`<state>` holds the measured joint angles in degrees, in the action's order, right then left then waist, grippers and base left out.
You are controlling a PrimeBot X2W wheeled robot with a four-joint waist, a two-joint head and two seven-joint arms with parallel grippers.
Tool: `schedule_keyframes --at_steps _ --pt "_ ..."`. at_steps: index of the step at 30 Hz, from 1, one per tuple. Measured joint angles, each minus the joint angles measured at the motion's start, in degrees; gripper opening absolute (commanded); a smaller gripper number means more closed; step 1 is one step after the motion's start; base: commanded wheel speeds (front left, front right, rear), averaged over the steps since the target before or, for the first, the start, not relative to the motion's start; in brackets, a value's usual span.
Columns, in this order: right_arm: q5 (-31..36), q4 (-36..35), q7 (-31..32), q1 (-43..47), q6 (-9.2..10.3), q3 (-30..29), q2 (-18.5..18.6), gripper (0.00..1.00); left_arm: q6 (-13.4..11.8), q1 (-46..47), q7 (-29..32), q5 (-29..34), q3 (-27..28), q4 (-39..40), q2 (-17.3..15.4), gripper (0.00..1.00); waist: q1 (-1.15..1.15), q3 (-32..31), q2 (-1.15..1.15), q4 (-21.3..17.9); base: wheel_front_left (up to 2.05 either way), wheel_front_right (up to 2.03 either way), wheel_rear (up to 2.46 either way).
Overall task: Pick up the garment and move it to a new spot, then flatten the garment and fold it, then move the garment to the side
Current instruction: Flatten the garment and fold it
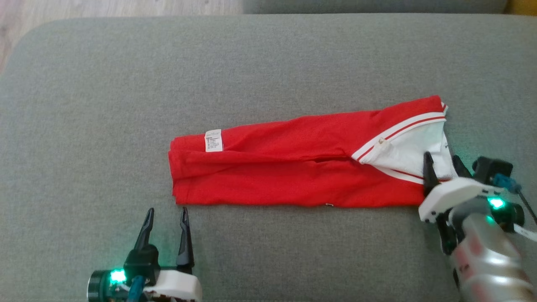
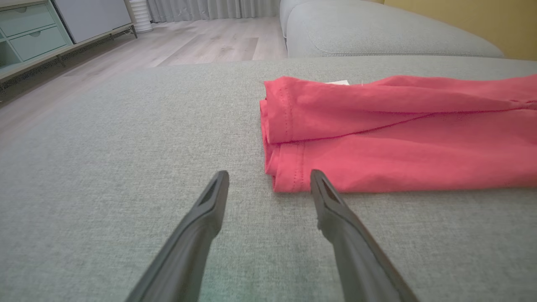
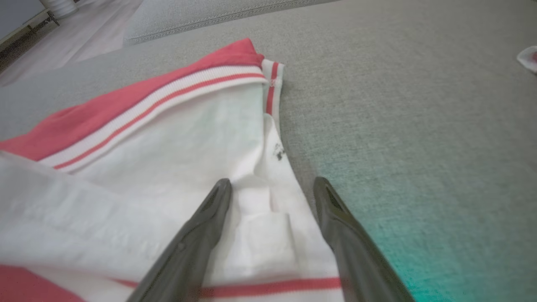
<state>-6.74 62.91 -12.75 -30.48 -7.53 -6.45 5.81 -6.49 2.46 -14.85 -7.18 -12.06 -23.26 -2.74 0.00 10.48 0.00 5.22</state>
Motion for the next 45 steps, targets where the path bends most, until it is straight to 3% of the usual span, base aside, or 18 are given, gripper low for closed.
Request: schedule_keyframes --at_steps 4,5,6,7,13,17,22,25,32,37,44,45 --pt "-5.0 1.3 0.4 -1.8 0.00 4.2 0.0 1.00 0.0 0.7 0.0 0.0 0.0 0.0 0.0 1.00 0.00 0.6 0.00 0.1 0.00 0.00 0.00" --pt "-6.7 1.3 0.7 -1.9 0.00 5.2 0.0 0.73 0.0 0.9 0.0 0.0 0.0 0.0 0.0 1.00 0.00 0.6 0.00 0.0 0.00 0.00 0.00" --pt "-8.1 1.2 0.8 -2.0 0.00 6.4 0.0 0.05 0.0 1.0 0.0 0.0 0.0 0.0 0.0 1.00 0.00 0.7 0.00 -0.1 0.00 0.00 0.00" --pt "-9.3 1.2 0.9 -2.0 0.00 7.5 0.0 0.00 0.1 1.0 0.0 0.0 0.0 0.0 0.0 1.00 0.00 0.7 0.00 -0.3 0.00 0.00 0.00" --pt "-13.4 0.9 -0.5 -1.8 0.00 9.4 0.7 0.00 0.4 1.0 0.0 -0.9 -0.7 -0.1 0.0 1.00 0.00 -0.1 0.00 -1.5 0.00 0.00 0.00" --pt "-14.3 -1.2 -1.1 -0.9 0.00 9.2 3.7 0.00 0.5 1.0 0.0 -1.0 -1.0 -0.2 0.0 1.00 0.00 -1.2 0.00 -2.3 0.00 0.00 0.00" --pt "-16.1 -12.8 -1.5 0.7 0.00 10.3 3.8 0.00 0.9 0.8 0.0 -1.9 -1.9 -0.7 0.0 1.00 0.00 -2.4 0.00 -2.8 0.00 0.00 0.00" --pt "-18.4 -19.4 -1.5 2.1 0.00 15.7 1.7 0.00 1.0 0.8 0.0 -2.0 -3.6 -1.0 0.0 1.00 0.00 -2.8 0.00 -1.9 0.00 0.00 0.00" --pt "-26.3 -26.3 -1.4 5.5 0.00 30.1 -0.8 0.00 1.6 0.7 0.0 -2.5 -7.0 -1.7 0.0 1.00 0.00 -3.5 0.00 3.6 0.00 0.00 0.00" --pt "-29.3 -26.3 -1.3 5.4 0.00 34.6 -1.3 0.00 2.0 0.6 0.0 -2.5 -8.6 -2.3 0.0 1.00 0.00 -3.9 0.00 8.4 0.00 0.00 0.00" --pt "-31.9 -21.1 -0.8 4.8 0.00 39.5 -1.5 0.00 2.4 -2.0 0.0 -2.5 -10.0 -2.7 -0.1 1.00 0.00 -4.7 0.00 17.3 0.00 0.00 0.00" --pt "-32.4 -20.3 -0.7 4.6 0.00 40.0 -1.6 0.16 2.4 -2.4 0.0 -2.5 -10.0 -2.9 -0.1 1.00 0.00 -4.8 0.00 18.4 0.00 0.00 0.00"
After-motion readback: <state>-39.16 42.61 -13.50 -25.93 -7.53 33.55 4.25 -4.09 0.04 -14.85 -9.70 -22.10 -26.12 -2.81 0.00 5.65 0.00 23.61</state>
